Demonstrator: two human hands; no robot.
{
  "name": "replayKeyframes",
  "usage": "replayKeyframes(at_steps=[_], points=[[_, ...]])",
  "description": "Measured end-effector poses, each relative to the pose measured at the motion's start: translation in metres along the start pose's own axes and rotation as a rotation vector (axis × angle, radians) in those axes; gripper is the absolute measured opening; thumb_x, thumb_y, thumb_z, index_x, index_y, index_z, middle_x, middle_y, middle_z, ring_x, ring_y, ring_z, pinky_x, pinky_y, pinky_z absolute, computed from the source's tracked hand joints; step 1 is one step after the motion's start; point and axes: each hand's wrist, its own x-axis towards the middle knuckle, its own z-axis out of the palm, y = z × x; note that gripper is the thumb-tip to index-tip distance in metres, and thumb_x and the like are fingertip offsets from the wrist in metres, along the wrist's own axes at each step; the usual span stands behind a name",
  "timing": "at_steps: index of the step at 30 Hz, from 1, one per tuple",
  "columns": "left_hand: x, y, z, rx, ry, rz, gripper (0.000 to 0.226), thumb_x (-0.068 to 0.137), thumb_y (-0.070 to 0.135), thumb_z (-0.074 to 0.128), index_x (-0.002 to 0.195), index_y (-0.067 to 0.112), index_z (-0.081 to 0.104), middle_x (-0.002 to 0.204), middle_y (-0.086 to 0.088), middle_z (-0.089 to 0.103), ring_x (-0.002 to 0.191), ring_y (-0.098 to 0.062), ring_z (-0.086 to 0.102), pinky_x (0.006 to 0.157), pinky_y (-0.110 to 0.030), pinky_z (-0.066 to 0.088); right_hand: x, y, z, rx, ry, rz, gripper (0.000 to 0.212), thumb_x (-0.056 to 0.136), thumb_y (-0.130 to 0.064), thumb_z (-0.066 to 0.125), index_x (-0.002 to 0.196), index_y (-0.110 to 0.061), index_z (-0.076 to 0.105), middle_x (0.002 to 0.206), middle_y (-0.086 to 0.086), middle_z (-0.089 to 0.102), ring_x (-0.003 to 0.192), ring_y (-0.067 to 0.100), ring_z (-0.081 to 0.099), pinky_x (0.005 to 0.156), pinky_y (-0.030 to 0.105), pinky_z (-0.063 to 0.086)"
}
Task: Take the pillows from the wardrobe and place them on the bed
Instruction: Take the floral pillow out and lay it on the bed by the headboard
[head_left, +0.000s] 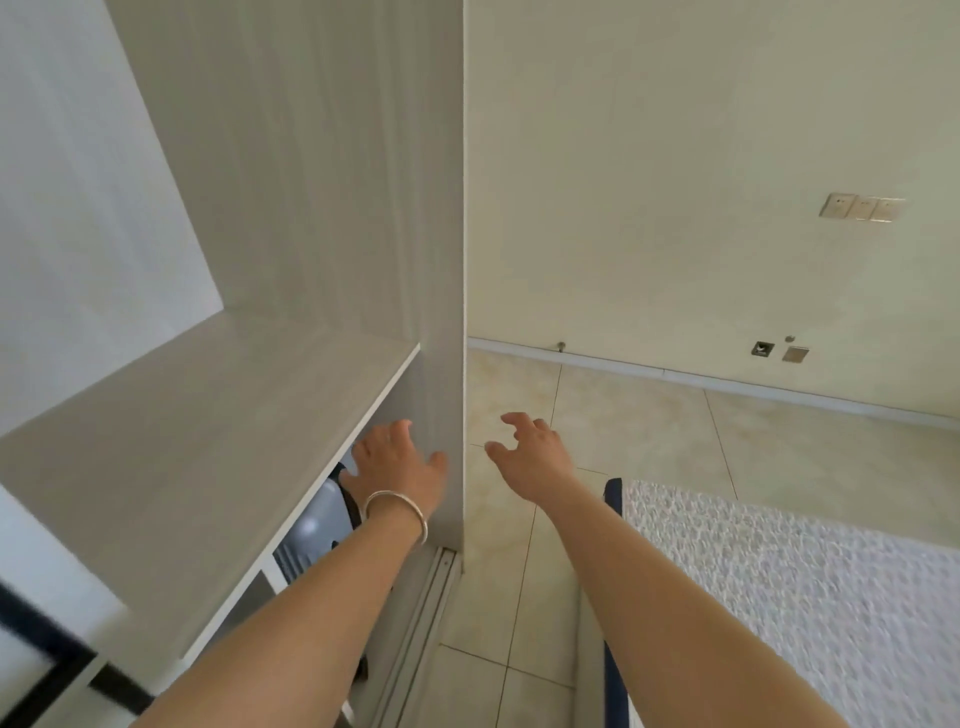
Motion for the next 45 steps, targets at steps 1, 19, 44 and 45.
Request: replayKeyframes(at_steps=[1,19,44,45], points=[[0.009,0.000,0.003,-0.007,0.012,-0.014,0.056,0.087,0.039,0.053,0.138,0.022,0.038,0.143,-0.008,0.038,0.133,-0.028,0.031,0.105,-0.051,0.031,0.014,-0.008,0.003,-0.005,-0.008,-0.018,0.053,0.089,-0.039,0.047,0.138,-0.026,0.036,0.135,0.004,0.046,0.126,0.023,0.040,0.098,0.038,0.040],[0.180,-0.098,-0.038,0.034,0.393,-0.684,0.063,0.086,0.045,0.052,0.143,0.027,0.031,0.149,-0.001,0.031,0.140,-0.026,0.022,0.111,-0.049,0.025,0.217,-0.177,0.114,-0.137,-0.430,-0.770,0.053,0.088,-0.041,0.053,0.136,-0.025,0.038,0.134,0.003,0.048,0.123,0.022,0.042,0.099,0.036,0.037],[0.047,-0.312,-0.109,0.212,0.682,-1.728,0.066,0.086,0.042,0.054,0.145,0.026,0.028,0.153,-0.001,0.024,0.141,-0.024,0.018,0.116,-0.054,0.006,0.060,-0.360,0.322,-0.235,-1.111,-1.278,0.058,0.090,-0.036,0.049,0.143,-0.023,0.029,0.142,0.004,0.040,0.131,0.024,0.036,0.104,0.038,0.035],[0.046,-0.317,-0.112,0.216,0.668,-1.750,0.069,0.085,0.043,0.055,0.145,0.024,0.027,0.151,-0.002,0.028,0.139,-0.024,0.022,0.115,-0.054,0.011,0.060,-0.362,0.326,-0.245,-1.128,-1.287,0.058,0.090,-0.036,0.049,0.143,-0.023,0.028,0.142,0.004,0.040,0.131,0.023,0.036,0.104,0.038,0.035]])
